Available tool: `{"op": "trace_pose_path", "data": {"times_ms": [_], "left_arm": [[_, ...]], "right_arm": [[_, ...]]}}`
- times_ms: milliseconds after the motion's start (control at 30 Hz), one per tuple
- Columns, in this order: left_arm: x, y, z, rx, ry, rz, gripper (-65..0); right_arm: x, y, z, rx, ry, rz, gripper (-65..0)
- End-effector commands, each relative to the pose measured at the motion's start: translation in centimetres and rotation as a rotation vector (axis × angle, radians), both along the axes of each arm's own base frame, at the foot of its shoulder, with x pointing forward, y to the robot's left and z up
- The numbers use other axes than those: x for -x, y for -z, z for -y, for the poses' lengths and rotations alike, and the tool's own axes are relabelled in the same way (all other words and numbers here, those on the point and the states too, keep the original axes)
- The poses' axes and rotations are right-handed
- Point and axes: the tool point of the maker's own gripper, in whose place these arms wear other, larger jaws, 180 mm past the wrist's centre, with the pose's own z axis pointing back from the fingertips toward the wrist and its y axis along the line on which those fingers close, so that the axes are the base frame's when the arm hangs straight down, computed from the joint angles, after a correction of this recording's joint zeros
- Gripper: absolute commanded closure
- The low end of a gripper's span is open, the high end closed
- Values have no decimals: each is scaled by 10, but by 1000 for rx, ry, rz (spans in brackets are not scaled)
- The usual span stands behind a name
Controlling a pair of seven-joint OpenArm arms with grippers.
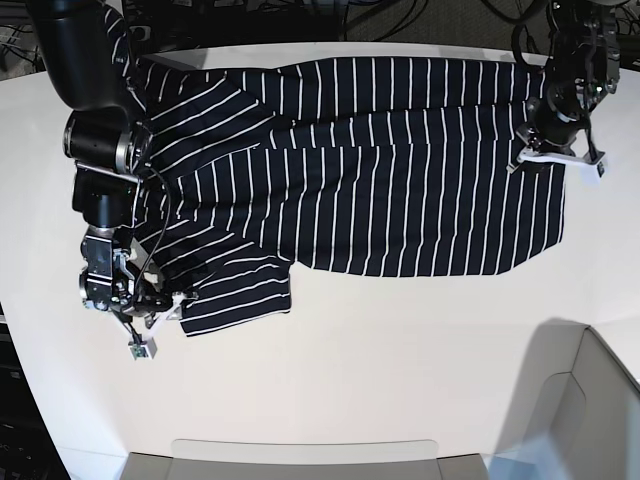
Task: Fold the T-shirt properly
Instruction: 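Reach the right gripper to the sleeve and grasp its hem, then move the left gripper down along the shirt side and grasp the hem corner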
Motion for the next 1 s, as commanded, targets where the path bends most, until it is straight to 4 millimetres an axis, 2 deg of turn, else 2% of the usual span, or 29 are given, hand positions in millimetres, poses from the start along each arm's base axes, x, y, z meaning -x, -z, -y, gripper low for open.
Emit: {"op": "trace_pose_path", "data": {"times_ms": [0, 200, 433, 533, 633, 767, 967], "left_arm": [[-5, -9, -3, -14, 6, 25, 0], [-6, -10, -3, -15, 3, 27, 0], [-27, -23, 2, 10, 24, 67, -5], [-42, -33, 7, 30, 45, 86, -88], [-59, -47, 8, 33, 53, 133, -139], [-92, -61, -5, 37, 24, 190, -174], [-139, -47, -45, 111, -58, 117, -237]], "right_arm": [[-19, -21, -9, -28, -5, 59, -342], [-8, 0, -36, -64, -36, 0, -342], [-1, 8, -36, -61, -39, -22, -342], [1, 9, -39, -65, -62, -25, -342], [4, 8, -54, -98, -131, -29, -342], [5, 9, -55, -99, -134, -32, -342], [10, 15, -50, -93, -129, -45, -342]]}}
